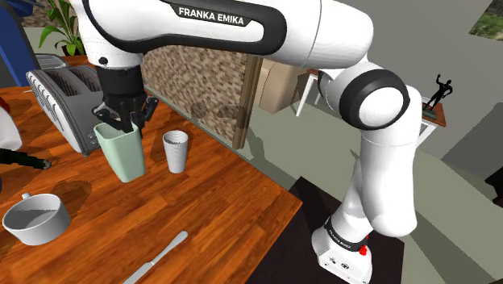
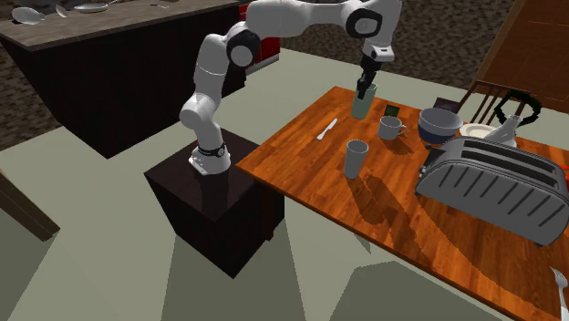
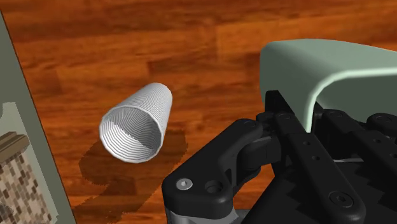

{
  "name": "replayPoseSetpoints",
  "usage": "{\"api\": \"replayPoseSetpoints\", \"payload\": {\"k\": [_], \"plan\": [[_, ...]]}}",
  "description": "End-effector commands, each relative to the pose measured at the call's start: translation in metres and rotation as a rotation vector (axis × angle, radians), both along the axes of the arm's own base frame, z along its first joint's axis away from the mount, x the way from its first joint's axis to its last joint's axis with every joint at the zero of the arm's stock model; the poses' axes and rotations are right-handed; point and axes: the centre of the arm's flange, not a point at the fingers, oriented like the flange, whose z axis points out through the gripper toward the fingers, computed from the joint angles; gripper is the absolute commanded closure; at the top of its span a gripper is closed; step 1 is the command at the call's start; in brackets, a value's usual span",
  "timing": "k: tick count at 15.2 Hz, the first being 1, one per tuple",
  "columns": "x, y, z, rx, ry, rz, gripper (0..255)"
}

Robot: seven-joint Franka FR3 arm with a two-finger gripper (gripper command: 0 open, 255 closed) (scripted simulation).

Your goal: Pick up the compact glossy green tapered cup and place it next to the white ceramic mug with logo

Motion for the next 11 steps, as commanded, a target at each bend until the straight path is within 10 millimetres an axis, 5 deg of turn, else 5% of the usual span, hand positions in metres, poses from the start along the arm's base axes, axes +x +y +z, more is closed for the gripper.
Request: {"api": "replayPoseSetpoints", "payload": {"k": [1, 8, 11], "plan": [[-0.005, 0.025, -0.001, 0.000, -0.001, -0.001, 255], [-0.025, 0.113, -0.015, 0.000, -0.001, -0.001, 255], [-0.025, 0.113, -0.030, 0.000, -0.001, -0.001, 255]]}}
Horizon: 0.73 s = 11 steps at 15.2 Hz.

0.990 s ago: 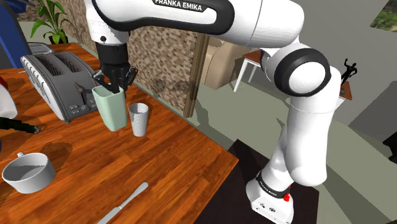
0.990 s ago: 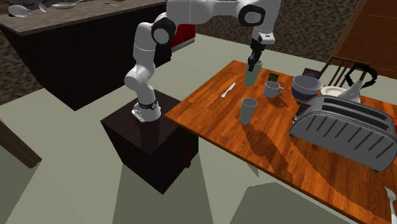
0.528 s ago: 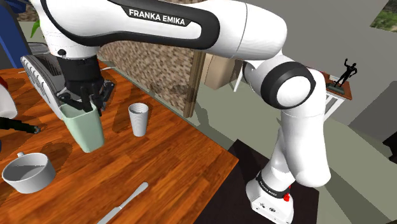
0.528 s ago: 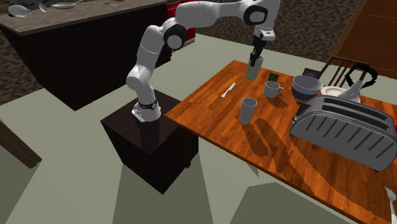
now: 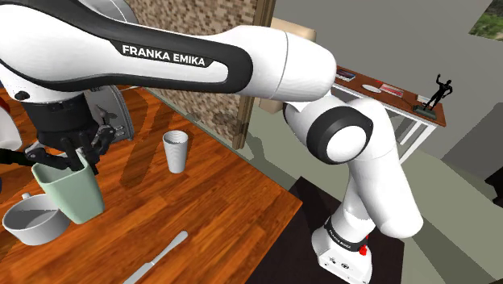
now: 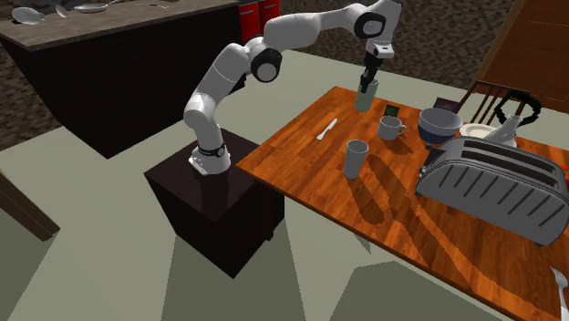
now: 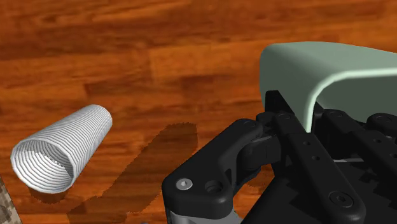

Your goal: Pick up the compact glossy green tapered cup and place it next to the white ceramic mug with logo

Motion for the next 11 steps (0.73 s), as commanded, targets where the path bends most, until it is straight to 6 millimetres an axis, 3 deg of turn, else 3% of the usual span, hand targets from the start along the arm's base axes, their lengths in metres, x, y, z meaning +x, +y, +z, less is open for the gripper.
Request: {"api": "replayPoseSetpoints", "payload": {"k": [1, 11], "plan": [[0.000, 0.001, -0.010, 0.001, -0.001, -0.001, 255], [0.000, 0.001, -0.062, 0.001, -0.001, -0.001, 255]]}}
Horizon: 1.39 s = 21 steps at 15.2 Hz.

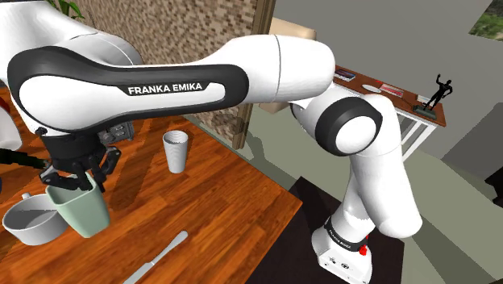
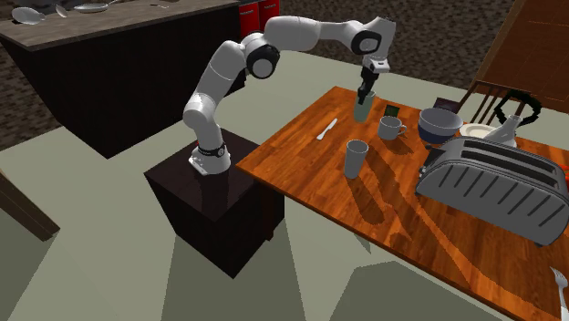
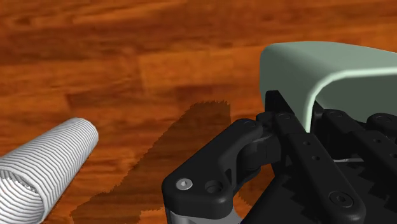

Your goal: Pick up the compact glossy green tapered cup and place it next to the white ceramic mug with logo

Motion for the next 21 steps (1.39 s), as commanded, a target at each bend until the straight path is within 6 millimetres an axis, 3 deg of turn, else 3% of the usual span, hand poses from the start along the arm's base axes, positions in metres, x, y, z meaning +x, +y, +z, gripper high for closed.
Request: {"api": "replayPoseSetpoints", "payload": {"k": [1, 12, 20, 21], "plan": [[0.001, 0.001, -0.010, 0.001, -0.001, 0.000, 255], [0.001, 0.001, -0.068, 0.001, -0.001, 0.000, 255], [0.001, 0.001, -0.070, 0.001, -0.001, 0.000, 255], [0.001, 0.001, -0.070, 0.001, -0.001, 0.000, 0]]}}
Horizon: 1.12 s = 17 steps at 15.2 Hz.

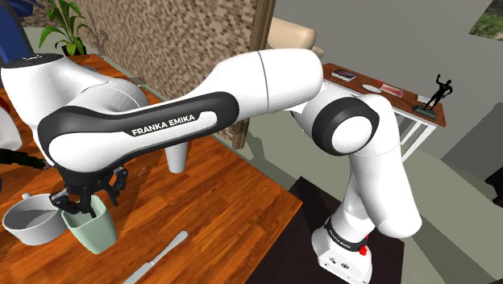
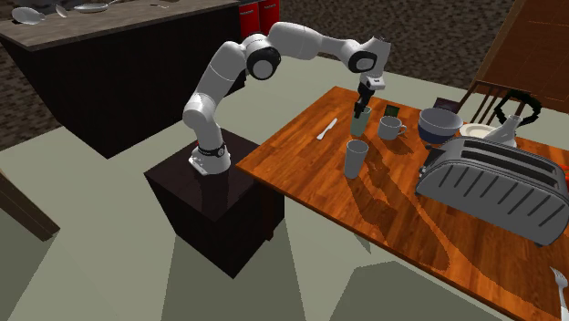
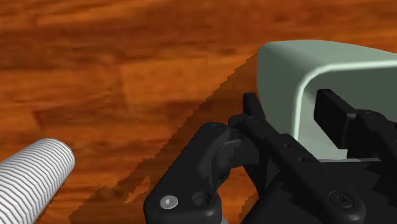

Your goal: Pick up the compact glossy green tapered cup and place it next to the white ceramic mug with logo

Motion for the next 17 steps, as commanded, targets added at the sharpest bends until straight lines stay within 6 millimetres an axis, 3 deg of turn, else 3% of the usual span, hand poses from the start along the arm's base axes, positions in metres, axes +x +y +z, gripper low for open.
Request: {"api": "replayPoseSetpoints", "payload": {"k": [1, 5, 9, 17], "plan": [[0.000, 0.000, 0.000, 0.000, 0.000, 0.000, 0], [0.000, 0.000, 0.000, 0.000, 0.000, 0.000, 0], [0.003, 0.000, 0.050, 0.000, 0.000, 0.000, 0], [0.003, 0.000, 0.050, 0.000, 0.000, 0.000, 0]]}}
